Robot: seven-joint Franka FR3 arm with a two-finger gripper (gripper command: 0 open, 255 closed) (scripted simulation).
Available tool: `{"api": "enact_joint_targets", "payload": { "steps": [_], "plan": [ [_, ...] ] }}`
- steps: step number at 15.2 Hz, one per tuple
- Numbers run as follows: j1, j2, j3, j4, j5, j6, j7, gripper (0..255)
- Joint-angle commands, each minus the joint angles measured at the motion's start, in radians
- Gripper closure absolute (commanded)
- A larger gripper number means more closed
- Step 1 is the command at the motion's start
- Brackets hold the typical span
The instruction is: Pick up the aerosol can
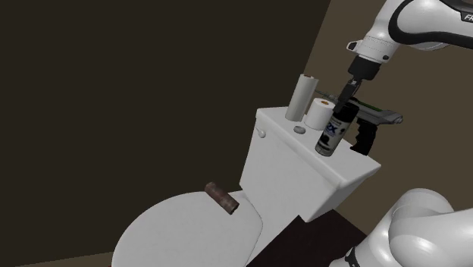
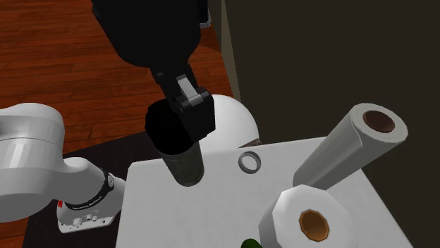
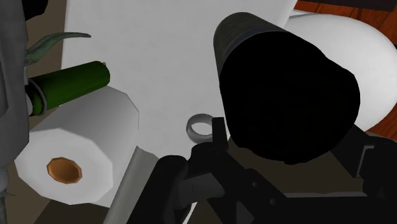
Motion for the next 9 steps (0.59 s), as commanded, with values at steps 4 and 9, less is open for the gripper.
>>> {"api": "enact_joint_targets", "payload": {
  "steps": [4,9],
  "plan": [
    [0.000,0.000,0.000,-0.005,0.001,0.000,0.000,255],
    [0.005,0.024,0.003,0.067,0.008,-0.049,-0.003,255]
  ]
}}
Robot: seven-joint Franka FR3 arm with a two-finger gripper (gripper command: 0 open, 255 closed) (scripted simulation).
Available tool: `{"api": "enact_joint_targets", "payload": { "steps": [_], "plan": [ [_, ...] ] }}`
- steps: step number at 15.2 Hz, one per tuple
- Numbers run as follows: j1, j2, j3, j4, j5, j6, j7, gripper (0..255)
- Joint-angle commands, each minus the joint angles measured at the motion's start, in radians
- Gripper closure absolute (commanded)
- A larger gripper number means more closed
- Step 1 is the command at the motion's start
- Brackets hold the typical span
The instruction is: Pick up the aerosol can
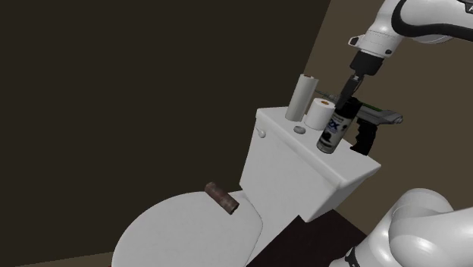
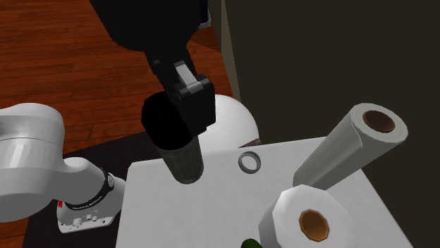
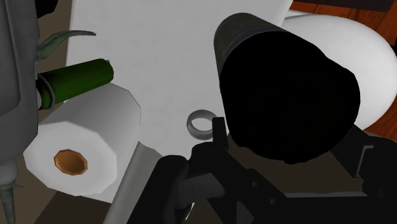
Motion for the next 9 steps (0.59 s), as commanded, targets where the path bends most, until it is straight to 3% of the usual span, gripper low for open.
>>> {"api": "enact_joint_targets", "payload": {
  "steps": [1,9],
  "plan": [
    [0.003,0.011,0.002,0.035,0.004,-0.024,-0.001,255],
    [0.012,0.058,0.008,0.180,0.016,-0.123,-0.006,255]
  ]
}}
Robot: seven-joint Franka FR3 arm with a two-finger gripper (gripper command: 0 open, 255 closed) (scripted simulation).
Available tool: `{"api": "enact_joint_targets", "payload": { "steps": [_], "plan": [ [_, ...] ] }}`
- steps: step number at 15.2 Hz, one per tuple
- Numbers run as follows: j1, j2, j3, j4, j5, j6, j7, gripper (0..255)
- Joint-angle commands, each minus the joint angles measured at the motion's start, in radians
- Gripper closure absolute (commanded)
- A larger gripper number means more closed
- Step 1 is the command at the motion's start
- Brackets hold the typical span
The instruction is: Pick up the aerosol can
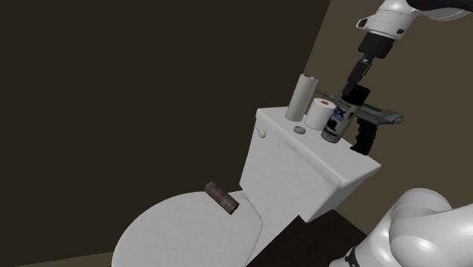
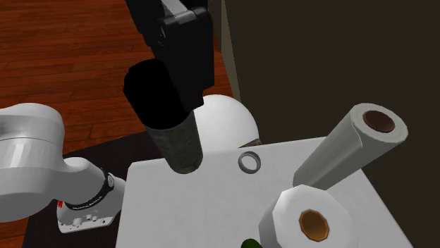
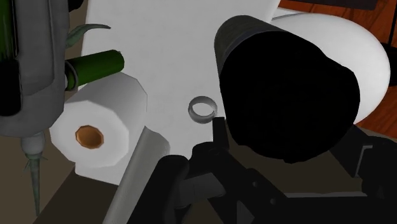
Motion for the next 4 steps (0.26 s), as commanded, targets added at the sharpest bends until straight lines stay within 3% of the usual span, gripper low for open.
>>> {"api": "enact_joint_targets", "payload": {
  "steps": [1,4],
  "plan": [
    [0.002,0.012,0.000,0.035,0.002,-0.022,-0.003,255],
    [0.003,0.020,0.000,0.057,0.004,-0.036,-0.004,255]
  ]
}}
